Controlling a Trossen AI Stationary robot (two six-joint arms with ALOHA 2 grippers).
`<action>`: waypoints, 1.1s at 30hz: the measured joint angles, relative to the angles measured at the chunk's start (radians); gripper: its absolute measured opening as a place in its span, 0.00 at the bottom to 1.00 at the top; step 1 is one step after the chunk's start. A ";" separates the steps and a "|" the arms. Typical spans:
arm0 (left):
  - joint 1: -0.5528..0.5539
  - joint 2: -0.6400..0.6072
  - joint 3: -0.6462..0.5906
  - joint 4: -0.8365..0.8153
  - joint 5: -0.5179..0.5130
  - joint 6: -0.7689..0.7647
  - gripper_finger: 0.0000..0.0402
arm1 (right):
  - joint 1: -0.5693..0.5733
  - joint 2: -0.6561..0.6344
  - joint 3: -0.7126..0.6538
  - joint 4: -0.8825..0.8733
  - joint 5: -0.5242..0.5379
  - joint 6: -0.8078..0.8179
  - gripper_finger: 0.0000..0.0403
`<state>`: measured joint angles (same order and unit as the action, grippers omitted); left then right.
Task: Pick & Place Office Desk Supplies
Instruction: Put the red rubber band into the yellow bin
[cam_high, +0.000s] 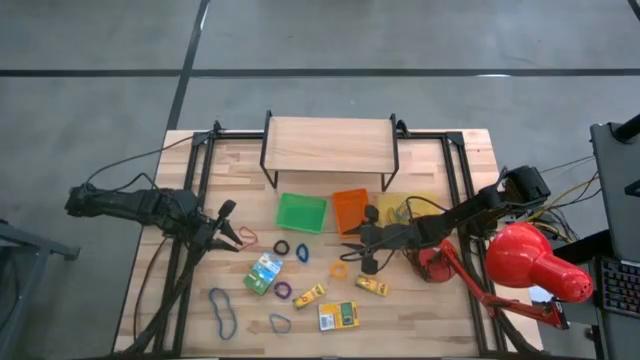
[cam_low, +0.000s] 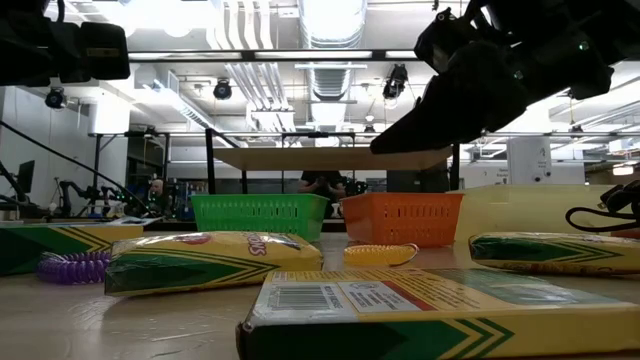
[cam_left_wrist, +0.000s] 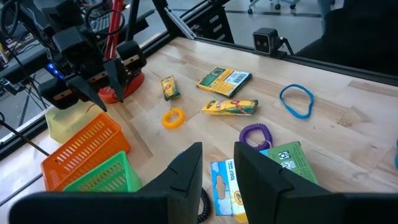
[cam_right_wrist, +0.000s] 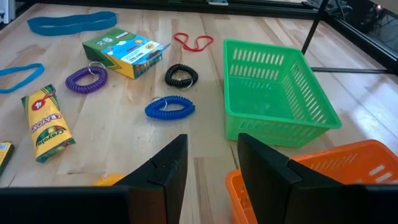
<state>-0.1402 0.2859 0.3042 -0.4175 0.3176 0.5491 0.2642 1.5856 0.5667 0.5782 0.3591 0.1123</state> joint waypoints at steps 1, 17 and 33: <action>0.000 0.000 0.000 0.000 0.000 0.000 0.24 | 0.000 0.000 0.000 0.000 0.000 0.000 0.33; 0.000 0.000 0.000 0.002 0.000 0.000 0.24 | 0.000 0.000 0.000 0.000 0.000 0.000 0.36; 0.000 0.010 0.014 0.131 -0.195 -0.301 0.24 | 0.000 0.000 0.000 0.000 0.000 0.000 0.32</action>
<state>-0.1406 0.2961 0.3178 -0.2865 0.1229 0.2483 0.2642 1.5856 0.5667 0.5781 0.3595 0.1120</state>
